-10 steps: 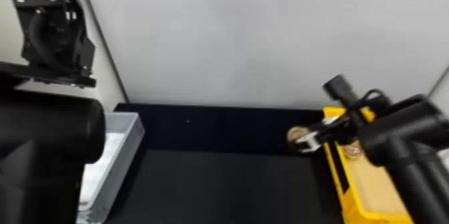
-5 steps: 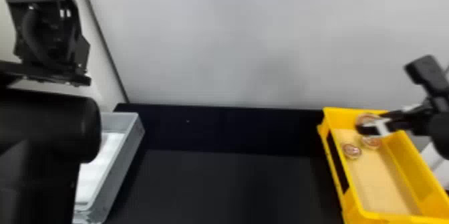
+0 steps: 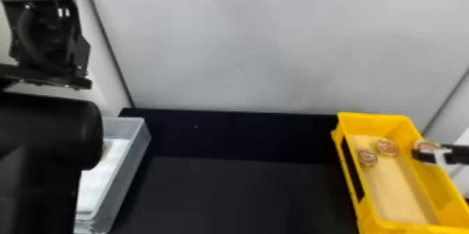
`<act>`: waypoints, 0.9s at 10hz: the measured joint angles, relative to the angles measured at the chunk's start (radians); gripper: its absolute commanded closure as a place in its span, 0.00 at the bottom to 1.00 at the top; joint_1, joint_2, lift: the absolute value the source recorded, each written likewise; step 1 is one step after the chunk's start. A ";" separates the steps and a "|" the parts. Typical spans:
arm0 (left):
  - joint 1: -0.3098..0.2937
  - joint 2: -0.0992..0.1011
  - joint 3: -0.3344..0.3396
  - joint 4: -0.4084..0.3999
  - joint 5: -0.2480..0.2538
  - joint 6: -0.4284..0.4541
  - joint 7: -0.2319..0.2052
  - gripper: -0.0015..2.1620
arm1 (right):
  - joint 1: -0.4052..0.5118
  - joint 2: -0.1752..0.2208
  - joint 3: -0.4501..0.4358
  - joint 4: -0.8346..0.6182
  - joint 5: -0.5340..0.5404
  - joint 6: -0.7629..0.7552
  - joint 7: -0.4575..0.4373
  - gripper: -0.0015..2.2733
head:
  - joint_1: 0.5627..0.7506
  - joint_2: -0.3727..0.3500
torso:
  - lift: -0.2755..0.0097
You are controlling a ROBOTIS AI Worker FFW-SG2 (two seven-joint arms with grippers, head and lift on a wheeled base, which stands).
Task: Pick up the round yellow can and place it in the yellow rectangular box
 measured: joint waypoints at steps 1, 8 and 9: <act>0.005 0.001 0.004 -0.001 0.000 -0.002 0.000 0.03 | 0.020 -0.004 -0.009 0.067 -0.139 -0.042 -0.093 0.27 | 0.53 0.59 | 0.93; 0.017 0.002 0.010 -0.004 0.000 -0.010 -0.004 0.03 | 0.030 -0.027 0.055 0.405 -0.461 -0.176 -0.275 0.21 | 0.53 0.59 | 0.93; 0.017 0.001 0.010 -0.004 0.000 -0.010 -0.004 0.03 | 0.027 -0.038 0.067 0.411 -0.461 -0.161 -0.280 0.13 | 0.53 0.59 | 0.93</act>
